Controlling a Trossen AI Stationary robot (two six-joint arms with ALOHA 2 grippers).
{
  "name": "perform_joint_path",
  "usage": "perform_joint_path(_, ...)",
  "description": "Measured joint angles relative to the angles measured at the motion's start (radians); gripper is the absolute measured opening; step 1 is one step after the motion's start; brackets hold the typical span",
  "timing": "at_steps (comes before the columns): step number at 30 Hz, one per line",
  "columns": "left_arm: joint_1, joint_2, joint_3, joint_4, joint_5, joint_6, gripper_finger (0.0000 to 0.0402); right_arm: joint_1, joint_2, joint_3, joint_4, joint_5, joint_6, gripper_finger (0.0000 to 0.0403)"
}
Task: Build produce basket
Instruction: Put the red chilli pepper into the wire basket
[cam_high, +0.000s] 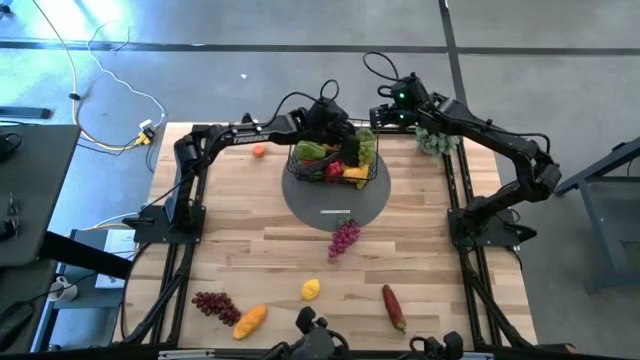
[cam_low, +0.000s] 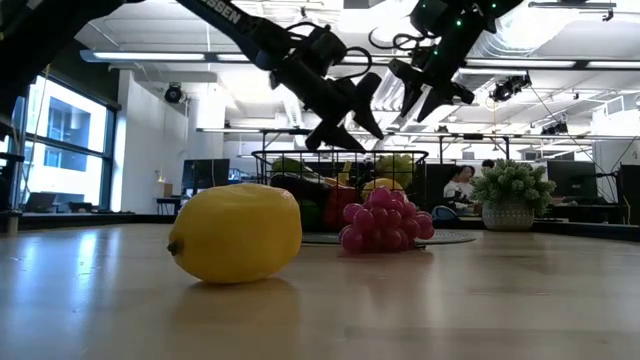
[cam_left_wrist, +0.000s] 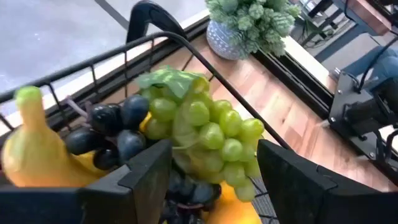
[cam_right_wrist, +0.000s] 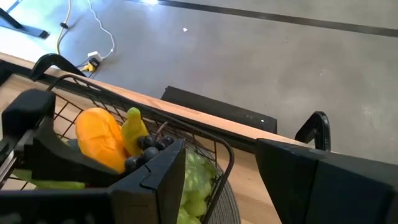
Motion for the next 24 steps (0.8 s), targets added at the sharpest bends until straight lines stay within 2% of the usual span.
perform_joint_path(4,0.020,0.000,0.019,-0.032,0.036,0.016,0.0227,0.005,0.000,0.000,-0.002,0.003,-0.001,0.0177)
perform_joint_path(7,0.041,-0.004,0.056,-0.101,0.086,0.050,0.0227,0.008,0.000,0.000,-0.018,0.000,-0.002,0.0177)
perform_joint_path(10,0.057,-0.026,0.078,-0.175,0.090,0.088,0.0227,0.017,0.000,0.000,-0.038,-0.014,-0.002,0.0177)
perform_joint_path(19,0.069,-0.174,0.080,-0.325,0.085,0.192,0.0227,0.096,0.000,0.000,-0.075,-0.156,-0.002,0.0177)
perform_joint_path(24,0.057,-0.277,0.080,-0.484,0.087,0.221,0.0227,0.178,0.000,0.000,-0.131,-0.215,0.033,0.0177)
